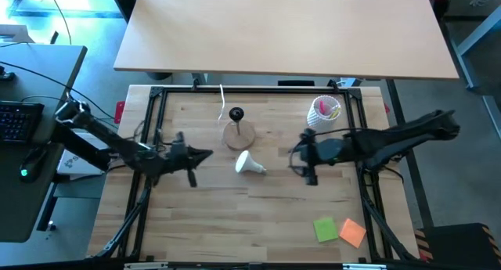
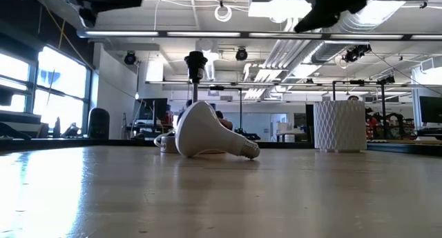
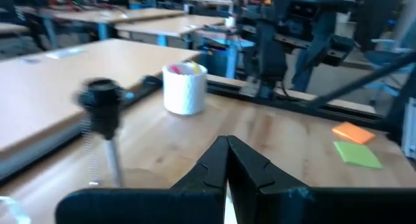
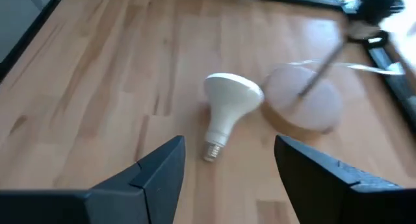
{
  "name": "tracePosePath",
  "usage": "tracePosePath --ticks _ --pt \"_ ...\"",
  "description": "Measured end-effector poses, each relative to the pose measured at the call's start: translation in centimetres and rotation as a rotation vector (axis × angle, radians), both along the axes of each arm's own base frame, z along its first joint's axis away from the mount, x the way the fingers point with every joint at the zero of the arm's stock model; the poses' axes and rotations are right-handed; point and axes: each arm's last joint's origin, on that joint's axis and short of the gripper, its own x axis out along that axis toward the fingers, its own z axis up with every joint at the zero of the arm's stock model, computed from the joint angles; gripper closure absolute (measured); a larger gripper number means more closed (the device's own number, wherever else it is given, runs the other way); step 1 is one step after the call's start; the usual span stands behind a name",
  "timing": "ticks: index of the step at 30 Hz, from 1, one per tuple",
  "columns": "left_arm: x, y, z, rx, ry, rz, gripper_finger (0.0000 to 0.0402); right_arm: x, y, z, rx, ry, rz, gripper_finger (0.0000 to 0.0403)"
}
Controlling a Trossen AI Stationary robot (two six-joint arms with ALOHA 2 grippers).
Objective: Screw lightbulb
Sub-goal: Return to Home Position
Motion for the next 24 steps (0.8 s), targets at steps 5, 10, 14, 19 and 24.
tracePosePath --ticks 5,10,14,19,24 --pt "-3.3 0.8 1.5 0.029 -0.023 0.064 0.0402 -4.7 -1.1 -0.5 0.04 -0.11 -0.1 0.0169" --pt "-5.6 2.3 2.7 0.032 -0.06 0.082 0.0401 -8.7 -2.1 -2.0 0.122 -0.267 -0.121 0.0169" --pt "-7.3 3.8 3.1 0.018 -0.077 0.077 0.0402 -11.2 -2.9 -2.7 0.196 -0.415 -0.116 0.0178" --pt "-9.0 5.4 2.4 -0.012 -0.11 0.065 0.0401 -13.4 -3.6 -3.6 0.215 -0.544 -0.096 0.0233" --pt "-9.3 6.2 0.2 -0.045 -0.212 0.011 0.0401 -14.8 -4.0 -4.1 0.229 -0.623 -0.059 0.0324"
